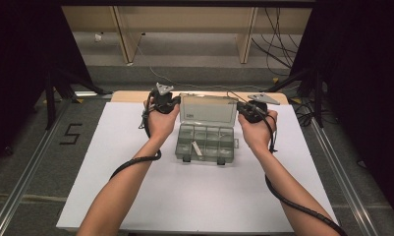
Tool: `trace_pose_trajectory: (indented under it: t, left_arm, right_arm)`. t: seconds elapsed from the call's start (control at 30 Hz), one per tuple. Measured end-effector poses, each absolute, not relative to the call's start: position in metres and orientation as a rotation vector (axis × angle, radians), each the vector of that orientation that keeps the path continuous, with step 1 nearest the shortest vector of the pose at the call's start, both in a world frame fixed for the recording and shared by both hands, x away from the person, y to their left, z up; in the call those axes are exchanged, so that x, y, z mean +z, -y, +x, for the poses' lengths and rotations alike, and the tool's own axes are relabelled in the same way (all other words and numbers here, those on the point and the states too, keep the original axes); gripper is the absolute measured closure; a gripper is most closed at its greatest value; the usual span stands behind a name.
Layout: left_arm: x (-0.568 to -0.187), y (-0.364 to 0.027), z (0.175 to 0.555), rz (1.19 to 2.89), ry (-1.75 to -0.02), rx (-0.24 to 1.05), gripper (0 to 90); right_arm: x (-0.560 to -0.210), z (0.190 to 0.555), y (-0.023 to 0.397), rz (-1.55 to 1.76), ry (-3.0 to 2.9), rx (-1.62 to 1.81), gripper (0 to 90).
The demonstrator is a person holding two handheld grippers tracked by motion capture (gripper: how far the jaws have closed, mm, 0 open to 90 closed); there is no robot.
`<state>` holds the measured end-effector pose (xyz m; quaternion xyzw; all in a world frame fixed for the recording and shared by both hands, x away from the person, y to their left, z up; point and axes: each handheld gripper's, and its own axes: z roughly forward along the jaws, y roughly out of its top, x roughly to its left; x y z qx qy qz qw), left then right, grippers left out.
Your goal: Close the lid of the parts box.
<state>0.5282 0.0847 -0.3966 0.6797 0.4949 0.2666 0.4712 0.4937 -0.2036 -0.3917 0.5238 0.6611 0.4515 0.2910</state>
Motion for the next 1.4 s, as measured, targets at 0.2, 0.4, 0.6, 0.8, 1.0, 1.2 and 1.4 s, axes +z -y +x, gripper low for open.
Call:
trace_pose_trajectory:
  t: [0.2, 0.4, 0.6, 0.8, 1.0, 1.2, 1.4]
  left_arm:
    - [-0.397, -0.087, 0.523, 1.665, -1.194, 0.657, 88.8]
    - [-0.398, -0.088, 0.519, 1.660, -1.184, 0.653, 88.8]
    - [-0.399, -0.089, 0.514, 1.665, -1.166, 0.666, 88.8]
    - [-0.400, -0.090, 0.511, 1.669, -1.149, 0.677, 88.7]
    - [-0.401, -0.090, 0.508, 1.673, -1.137, 0.688, 88.7]
    - [-0.401, -0.091, 0.506, 1.681, -1.123, 0.693, 88.6]
    - [-0.403, -0.093, 0.503, 1.684, -1.101, 0.699, 88.4]
  right_arm:
    - [-0.393, 0.489, 0.203, 1.376, -1.763, 1.212, 89.2]
    - [-0.394, 0.483, 0.203, 1.362, -1.768, 1.196, 89.2]
    - [-0.395, 0.477, 0.203, 1.346, -1.768, 1.194, 89.1]
    - [-0.395, 0.473, 0.203, 1.328, -1.777, 1.184, 89.0]
    - [-0.395, 0.470, 0.203, 1.329, -1.782, 1.192, 89.0]
    - [-0.395, 0.467, 0.202, 1.320, -1.787, 1.176, 89.0]
    - [-0.396, 0.464, 0.202, 1.298, -1.791, 1.189, 89.0]
